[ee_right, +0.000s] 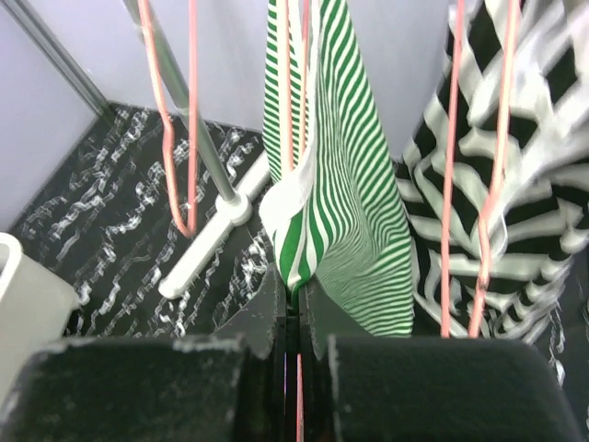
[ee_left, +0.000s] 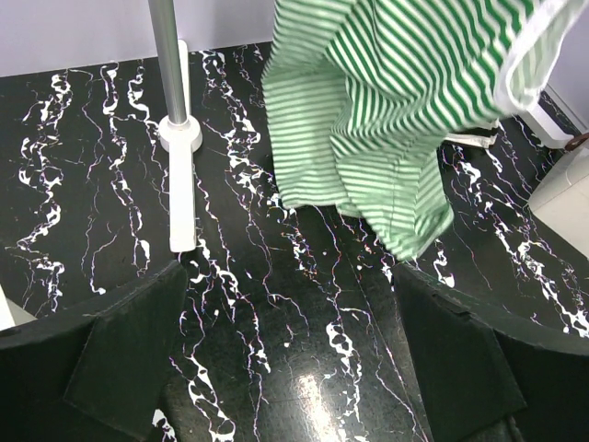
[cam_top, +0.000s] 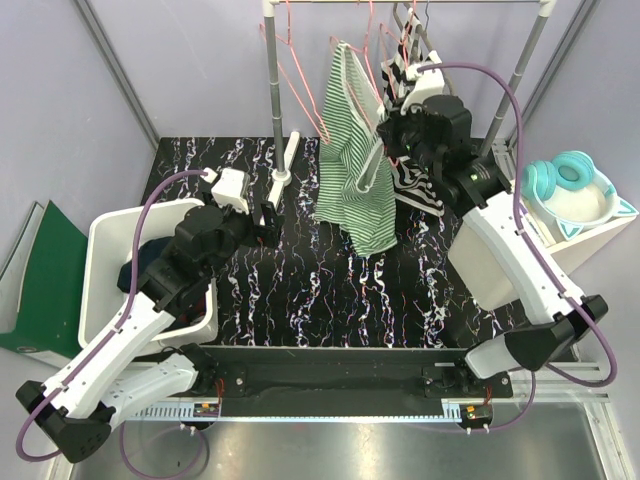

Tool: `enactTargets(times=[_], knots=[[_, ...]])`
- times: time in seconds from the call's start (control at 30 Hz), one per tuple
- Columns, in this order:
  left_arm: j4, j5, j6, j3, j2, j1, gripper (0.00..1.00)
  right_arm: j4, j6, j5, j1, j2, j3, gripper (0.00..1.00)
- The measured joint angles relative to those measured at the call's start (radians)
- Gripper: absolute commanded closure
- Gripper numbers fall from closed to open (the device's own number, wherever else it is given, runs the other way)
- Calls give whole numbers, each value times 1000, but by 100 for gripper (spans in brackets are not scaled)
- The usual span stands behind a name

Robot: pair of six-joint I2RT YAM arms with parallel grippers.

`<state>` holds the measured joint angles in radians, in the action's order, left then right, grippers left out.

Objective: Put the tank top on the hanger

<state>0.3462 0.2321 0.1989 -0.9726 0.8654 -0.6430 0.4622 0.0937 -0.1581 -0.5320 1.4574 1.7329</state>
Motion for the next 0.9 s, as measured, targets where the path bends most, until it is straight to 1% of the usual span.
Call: enactTargets(times=[0.27,0.43,0.63,0.73,0.9], knots=[[0,1,0,0,-10,0,1,-5,-8,92,5,145,217,100],[0,1,-1,0,-13,0,1,4,-8,126,5,282,357,100],[0,2,-1,0,-14,0,1,66,-8,127,5,453,543,100],[0,3,-1,0,-14,0,1,93,-8,127,5,501,592,100],[0,3,-1,0,-14,1,1,119,-7,127,5,511,597,100]])
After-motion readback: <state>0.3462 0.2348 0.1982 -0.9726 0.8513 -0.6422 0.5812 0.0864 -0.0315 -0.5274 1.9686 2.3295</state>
